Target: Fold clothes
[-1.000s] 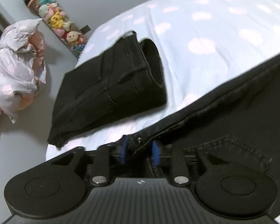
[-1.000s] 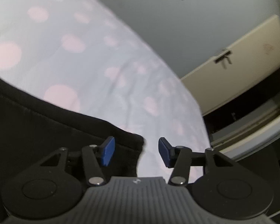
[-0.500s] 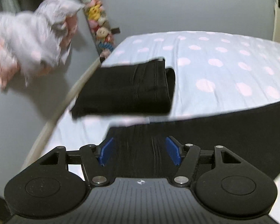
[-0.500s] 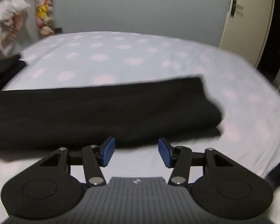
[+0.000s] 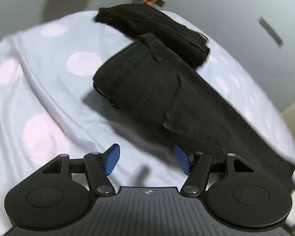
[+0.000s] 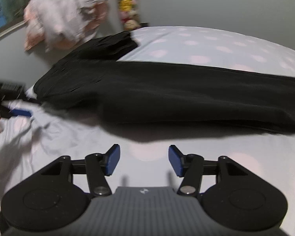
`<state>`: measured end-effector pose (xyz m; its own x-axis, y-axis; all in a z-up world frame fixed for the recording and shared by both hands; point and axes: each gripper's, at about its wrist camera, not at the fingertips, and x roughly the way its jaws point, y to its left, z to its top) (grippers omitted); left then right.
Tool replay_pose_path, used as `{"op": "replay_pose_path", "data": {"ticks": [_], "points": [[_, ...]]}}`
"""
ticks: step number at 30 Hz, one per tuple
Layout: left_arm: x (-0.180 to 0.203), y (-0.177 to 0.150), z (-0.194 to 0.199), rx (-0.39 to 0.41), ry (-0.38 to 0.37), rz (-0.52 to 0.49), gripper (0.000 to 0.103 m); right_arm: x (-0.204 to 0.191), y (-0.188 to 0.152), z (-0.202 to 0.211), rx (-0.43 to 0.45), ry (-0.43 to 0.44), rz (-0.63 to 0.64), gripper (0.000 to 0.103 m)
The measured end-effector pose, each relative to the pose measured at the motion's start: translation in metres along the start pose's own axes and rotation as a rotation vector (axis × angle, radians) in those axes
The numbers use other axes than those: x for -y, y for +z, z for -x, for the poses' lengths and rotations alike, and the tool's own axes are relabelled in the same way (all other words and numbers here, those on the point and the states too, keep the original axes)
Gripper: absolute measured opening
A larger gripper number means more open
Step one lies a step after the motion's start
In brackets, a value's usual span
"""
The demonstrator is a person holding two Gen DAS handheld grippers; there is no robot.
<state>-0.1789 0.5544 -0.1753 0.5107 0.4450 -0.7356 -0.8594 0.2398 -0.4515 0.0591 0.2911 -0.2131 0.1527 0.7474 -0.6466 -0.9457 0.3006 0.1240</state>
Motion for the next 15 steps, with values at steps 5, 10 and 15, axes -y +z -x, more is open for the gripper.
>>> {"op": "replay_pose_path", "data": {"ticks": [5,10,15], "points": [[-0.013,0.027,-0.027,0.039,-0.054,0.118,0.079,-0.028,-0.001,-0.041,0.018,-0.012,0.075,0.063],[-0.002,0.057,-0.045,0.02,-0.004,0.139,0.067,-0.015,0.015,-0.07,0.052,0.034,0.107,0.063],[0.021,0.09,-0.049,0.005,0.028,0.112,0.047,-0.035,0.018,-0.073,0.16,0.031,0.208,0.063]]}}
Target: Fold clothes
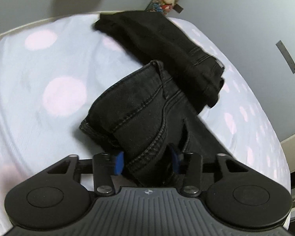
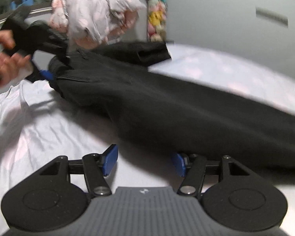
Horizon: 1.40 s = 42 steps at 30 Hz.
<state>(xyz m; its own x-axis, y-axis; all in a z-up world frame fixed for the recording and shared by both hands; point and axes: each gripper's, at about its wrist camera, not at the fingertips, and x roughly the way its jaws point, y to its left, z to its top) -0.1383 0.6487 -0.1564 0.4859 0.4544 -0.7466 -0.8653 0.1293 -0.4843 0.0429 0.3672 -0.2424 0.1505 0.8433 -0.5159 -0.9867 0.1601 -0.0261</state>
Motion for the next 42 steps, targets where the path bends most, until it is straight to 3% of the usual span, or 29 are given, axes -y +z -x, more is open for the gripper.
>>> {"op": "replay_pose_path", "data": {"ticks": [4,9,11,12,13,19,21,22,25,29,31,33,37,42], "points": [[0.023,0.02,0.006,0.017,-0.006,-0.059,0.044,-0.013,0.009,-0.011,0.037,0.039,0.045,0.066],[0.041,0.02,0.0,0.008,0.062,-0.096,0.043,-0.025,0.016,-0.031,0.081,0.011,0.126,0.065],[0.04,0.018,-0.001,-0.005,0.081,-0.1,0.043,-0.023,0.017,-0.037,0.069,0.001,0.126,0.049],[0.04,0.018,-0.001,-0.011,0.09,-0.102,0.043,-0.019,0.017,-0.038,0.054,0.013,0.126,0.028],[0.039,0.017,-0.002,-0.018,0.1,-0.104,0.043,-0.015,0.017,-0.036,0.044,0.039,0.12,0.02],[0.037,0.012,0.001,-0.056,0.134,-0.133,0.047,0.013,0.029,0.001,0.047,0.259,0.026,0.014],[0.033,0.008,0.001,-0.068,0.137,-0.139,0.047,0.016,0.031,0.009,0.001,0.299,0.012,0.013],[0.029,0.005,0.0,-0.076,0.142,-0.135,0.049,0.016,0.03,0.01,-0.032,0.313,0.014,0.002],[0.012,-0.005,-0.006,-0.103,0.152,-0.119,0.053,0.007,0.022,0.003,-0.146,0.412,0.027,0.0],[-0.004,-0.013,-0.005,-0.089,0.108,-0.104,0.055,-0.002,0.009,-0.01,-0.223,0.281,0.063,0.0],[-0.008,-0.013,0.001,-0.086,0.106,-0.101,0.055,0.006,0.013,-0.009,-0.209,0.277,0.01,0.0],[-0.009,-0.014,0.009,-0.056,0.134,-0.11,0.075,0.014,0.014,-0.007,-0.197,0.254,-0.018,0.005],[-0.024,-0.01,0.04,0.035,0.105,-0.12,0.075,0.025,0.008,-0.005,-0.224,0.211,-0.082,0.009],[-0.028,-0.007,0.067,0.137,0.153,-0.232,0.075,0.026,0.006,0.008,-0.24,0.163,-0.122,0.013]]}}
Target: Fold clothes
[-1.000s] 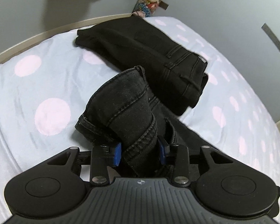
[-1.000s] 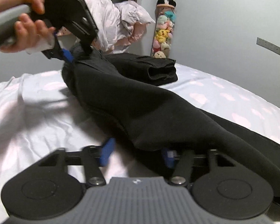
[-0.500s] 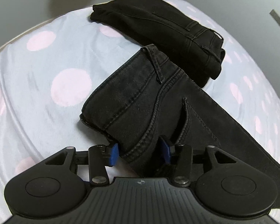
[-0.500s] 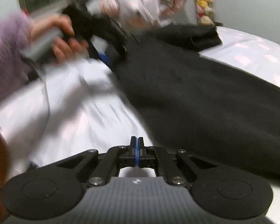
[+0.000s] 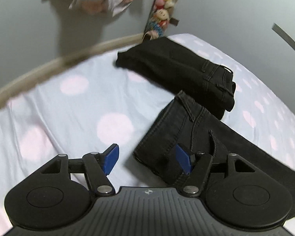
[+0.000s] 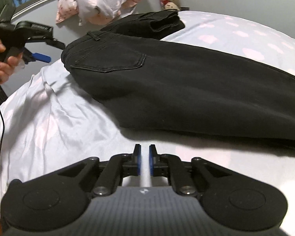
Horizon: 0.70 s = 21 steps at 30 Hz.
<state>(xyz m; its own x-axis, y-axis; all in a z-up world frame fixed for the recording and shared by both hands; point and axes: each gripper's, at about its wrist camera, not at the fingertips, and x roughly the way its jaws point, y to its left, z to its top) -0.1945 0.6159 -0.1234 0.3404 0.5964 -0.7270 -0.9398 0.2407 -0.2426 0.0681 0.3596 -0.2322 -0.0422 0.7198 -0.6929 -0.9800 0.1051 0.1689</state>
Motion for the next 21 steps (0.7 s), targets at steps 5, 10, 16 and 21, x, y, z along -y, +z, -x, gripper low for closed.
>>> {"op": "replay_pose_path", "data": {"ticks": [5,10,16,21], "points": [[0.026,0.008,-0.013,0.004,0.017,-0.174,0.073,-0.005,-0.007,0.018,0.03,-0.025,-0.01,0.025],[0.033,0.015,-0.06,-0.096,0.071,-0.206,0.047,-0.005,-0.009,0.014,0.039,-0.02,0.005,0.031],[0.036,0.012,-0.105,-0.18,0.102,-0.233,0.045,0.008,-0.01,0.002,0.031,-0.015,-0.017,0.031],[0.036,0.015,-0.115,-0.19,0.1,-0.205,0.046,0.022,-0.01,-0.008,0.009,-0.011,-0.074,0.032]]}}
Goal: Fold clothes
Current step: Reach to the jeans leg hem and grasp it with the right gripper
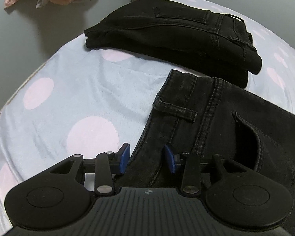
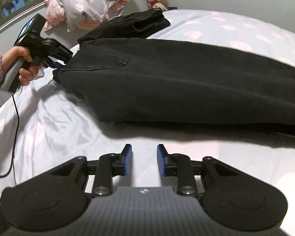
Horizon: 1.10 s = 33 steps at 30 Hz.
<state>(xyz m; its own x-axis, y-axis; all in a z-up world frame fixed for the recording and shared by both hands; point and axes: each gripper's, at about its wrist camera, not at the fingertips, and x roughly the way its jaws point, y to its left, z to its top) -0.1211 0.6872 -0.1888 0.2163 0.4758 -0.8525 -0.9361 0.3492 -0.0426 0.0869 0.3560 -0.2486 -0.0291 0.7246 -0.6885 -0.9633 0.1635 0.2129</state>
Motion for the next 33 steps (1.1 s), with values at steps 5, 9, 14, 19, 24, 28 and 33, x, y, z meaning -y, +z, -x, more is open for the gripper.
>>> {"op": "replay_pose_path", "data": {"ticks": [5,9,14,19,24,28,33], "points": [[-0.01,-0.005,0.018,0.044,-0.007,0.075,0.056,0.001,0.002,0.004,0.006,-0.004,-0.006,0.039],[-0.017,-0.026,0.057,0.152,0.023,0.149,0.068,0.009,0.006,0.011,0.019,-0.02,-0.058,0.039],[-0.018,-0.06,0.088,0.153,-0.034,0.258,0.071,0.038,0.014,0.033,0.072,-0.083,-0.199,0.039],[-0.018,-0.083,0.086,0.083,-0.116,0.36,0.072,0.106,0.019,0.074,0.15,-0.194,-0.468,0.039],[-0.02,-0.097,0.074,0.035,-0.173,0.454,0.072,0.205,0.004,0.132,0.249,-0.279,-0.79,0.039],[-0.014,-0.096,0.063,0.026,-0.16,0.448,0.072,0.28,-0.018,0.182,0.301,-0.413,-0.844,0.038],[-0.005,-0.094,0.054,0.025,-0.124,0.436,0.077,0.374,-0.046,0.23,0.375,-0.523,-0.943,0.036]]}}
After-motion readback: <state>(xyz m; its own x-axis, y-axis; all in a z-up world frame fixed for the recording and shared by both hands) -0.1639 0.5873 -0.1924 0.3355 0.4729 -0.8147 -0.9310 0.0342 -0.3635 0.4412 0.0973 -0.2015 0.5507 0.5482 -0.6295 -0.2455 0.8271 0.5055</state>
